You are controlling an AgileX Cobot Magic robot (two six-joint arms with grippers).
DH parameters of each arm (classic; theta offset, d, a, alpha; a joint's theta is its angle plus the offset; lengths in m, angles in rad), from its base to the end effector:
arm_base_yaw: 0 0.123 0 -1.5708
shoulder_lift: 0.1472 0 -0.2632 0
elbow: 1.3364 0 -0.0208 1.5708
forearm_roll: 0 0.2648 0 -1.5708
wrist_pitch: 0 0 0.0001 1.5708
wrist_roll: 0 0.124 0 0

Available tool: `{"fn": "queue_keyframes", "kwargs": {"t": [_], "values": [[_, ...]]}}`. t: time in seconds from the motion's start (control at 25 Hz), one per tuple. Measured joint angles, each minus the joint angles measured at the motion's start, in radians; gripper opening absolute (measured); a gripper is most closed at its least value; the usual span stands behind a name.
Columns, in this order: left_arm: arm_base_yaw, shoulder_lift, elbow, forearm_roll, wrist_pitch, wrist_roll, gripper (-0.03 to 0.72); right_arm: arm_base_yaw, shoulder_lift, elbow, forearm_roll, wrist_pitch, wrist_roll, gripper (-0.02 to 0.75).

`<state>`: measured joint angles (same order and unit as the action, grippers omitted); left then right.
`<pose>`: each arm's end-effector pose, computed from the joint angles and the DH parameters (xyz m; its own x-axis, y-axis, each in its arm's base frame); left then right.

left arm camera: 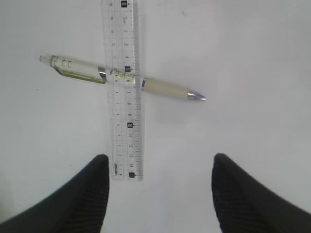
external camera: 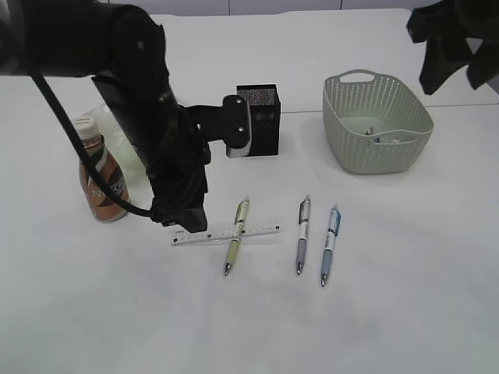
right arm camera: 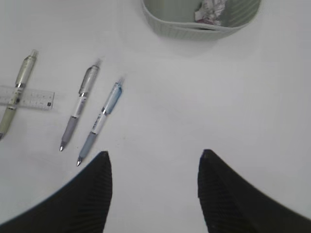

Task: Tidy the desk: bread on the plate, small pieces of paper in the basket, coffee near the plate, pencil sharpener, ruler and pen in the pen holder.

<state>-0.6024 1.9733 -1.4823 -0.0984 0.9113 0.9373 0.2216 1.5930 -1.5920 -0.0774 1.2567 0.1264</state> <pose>0.3411 -0.2463 0.1429 -0.0627 0.9733 -0.2209 0.9842 0.0970 0.1482 0.3479 0.0690 0.3121 -0.9129 -0.1011 -0.3954 -0.0983 0.9948 -0.0274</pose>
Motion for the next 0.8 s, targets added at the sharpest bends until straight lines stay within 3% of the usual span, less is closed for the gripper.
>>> {"fn": "queue_keyframes", "kwargs": {"t": [0.12, 0.28, 0.8], "values": [[0.07, -0.001, -0.021, -0.119, 0.041, 0.106, 0.479, -0.064, 0.0, 0.0, 0.015, -0.002, -0.015, 0.447], [0.128, -0.001, -0.075, -0.164, 0.089, 0.169, 0.479, -0.132, 0.004, 0.0, 0.043, -0.002, -0.036, 0.447], [0.132, 0.164, -0.266, -0.232, 0.203, 0.199, 0.479, -0.139, 0.066, 0.0, 0.083, -0.005, -0.05, 0.447]]}}
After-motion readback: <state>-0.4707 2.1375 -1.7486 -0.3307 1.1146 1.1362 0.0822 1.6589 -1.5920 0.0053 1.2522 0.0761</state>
